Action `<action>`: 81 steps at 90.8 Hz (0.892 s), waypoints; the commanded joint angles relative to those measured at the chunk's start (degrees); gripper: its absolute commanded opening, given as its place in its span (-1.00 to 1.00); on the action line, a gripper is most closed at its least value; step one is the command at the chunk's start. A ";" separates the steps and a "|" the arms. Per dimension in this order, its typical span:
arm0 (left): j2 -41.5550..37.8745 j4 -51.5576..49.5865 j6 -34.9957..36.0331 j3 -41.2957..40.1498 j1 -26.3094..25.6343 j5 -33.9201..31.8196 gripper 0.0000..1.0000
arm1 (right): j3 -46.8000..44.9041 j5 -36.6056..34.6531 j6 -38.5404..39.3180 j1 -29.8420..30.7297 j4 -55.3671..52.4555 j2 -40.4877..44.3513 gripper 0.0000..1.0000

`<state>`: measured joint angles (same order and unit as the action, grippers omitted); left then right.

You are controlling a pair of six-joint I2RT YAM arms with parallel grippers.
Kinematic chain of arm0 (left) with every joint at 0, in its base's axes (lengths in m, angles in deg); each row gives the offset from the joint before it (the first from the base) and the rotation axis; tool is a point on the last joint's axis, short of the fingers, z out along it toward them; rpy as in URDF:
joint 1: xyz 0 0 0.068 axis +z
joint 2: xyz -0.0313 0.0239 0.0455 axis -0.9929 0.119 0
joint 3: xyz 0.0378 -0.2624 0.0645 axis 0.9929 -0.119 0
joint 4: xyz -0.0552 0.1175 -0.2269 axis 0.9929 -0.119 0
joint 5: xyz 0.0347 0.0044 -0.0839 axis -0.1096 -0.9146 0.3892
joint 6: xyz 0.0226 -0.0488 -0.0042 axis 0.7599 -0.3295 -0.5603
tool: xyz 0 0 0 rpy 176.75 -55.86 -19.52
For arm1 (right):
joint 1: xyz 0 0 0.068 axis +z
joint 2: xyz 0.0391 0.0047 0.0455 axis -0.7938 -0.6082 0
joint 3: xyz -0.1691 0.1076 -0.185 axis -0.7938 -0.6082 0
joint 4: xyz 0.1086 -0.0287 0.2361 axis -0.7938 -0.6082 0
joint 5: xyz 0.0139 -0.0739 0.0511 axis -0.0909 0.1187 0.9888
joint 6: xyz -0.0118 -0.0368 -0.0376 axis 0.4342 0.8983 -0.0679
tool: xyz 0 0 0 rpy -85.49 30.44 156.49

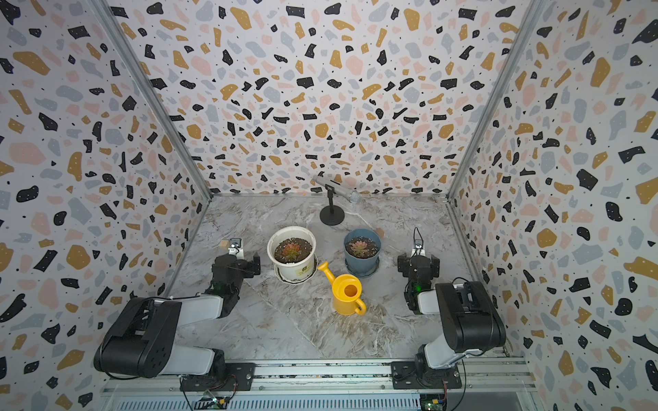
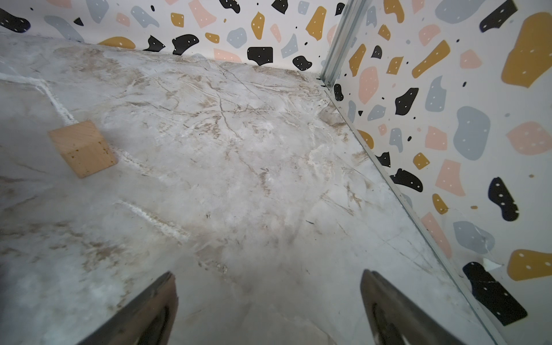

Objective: Water the succulent around the soil edge
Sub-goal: Reset both arms

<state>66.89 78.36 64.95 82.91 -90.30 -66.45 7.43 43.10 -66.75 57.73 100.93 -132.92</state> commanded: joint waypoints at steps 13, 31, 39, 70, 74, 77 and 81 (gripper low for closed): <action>-0.23 2.81 -0.25 -0.46 -0.06 0.69 1.00 | 0.61 0.16 -0.48 -0.12 -0.60 1.33 0.99; -0.19 2.81 -0.26 -0.46 -0.07 0.68 0.99 | 0.48 0.14 -0.46 -0.10 -0.52 1.48 0.99; -0.22 2.79 -0.25 -0.46 -0.07 0.71 1.00 | 0.53 0.16 -0.48 -0.16 -0.47 1.41 1.00; -0.22 2.81 -0.25 -0.46 -0.07 0.67 1.00 | -10.43 2.63 0.19 -0.26 21.05 0.44 1.00; -0.21 2.81 -0.25 -0.46 -0.07 0.72 0.99 | -11.97 4.56 1.05 -0.31 26.44 -1.17 1.00; -0.18 2.81 -0.24 -0.46 -0.05 0.68 1.00 | -12.29 5.44 1.30 -0.33 27.14 -1.20 1.00; -0.22 2.81 -0.25 -0.46 -0.07 0.69 1.00 | -11.94 5.18 1.09 -0.35 24.77 -0.11 1.00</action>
<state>66.89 78.80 64.95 82.89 -90.30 -66.43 -3.87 46.44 -66.25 57.67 116.52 -133.58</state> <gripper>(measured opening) 0.998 0.998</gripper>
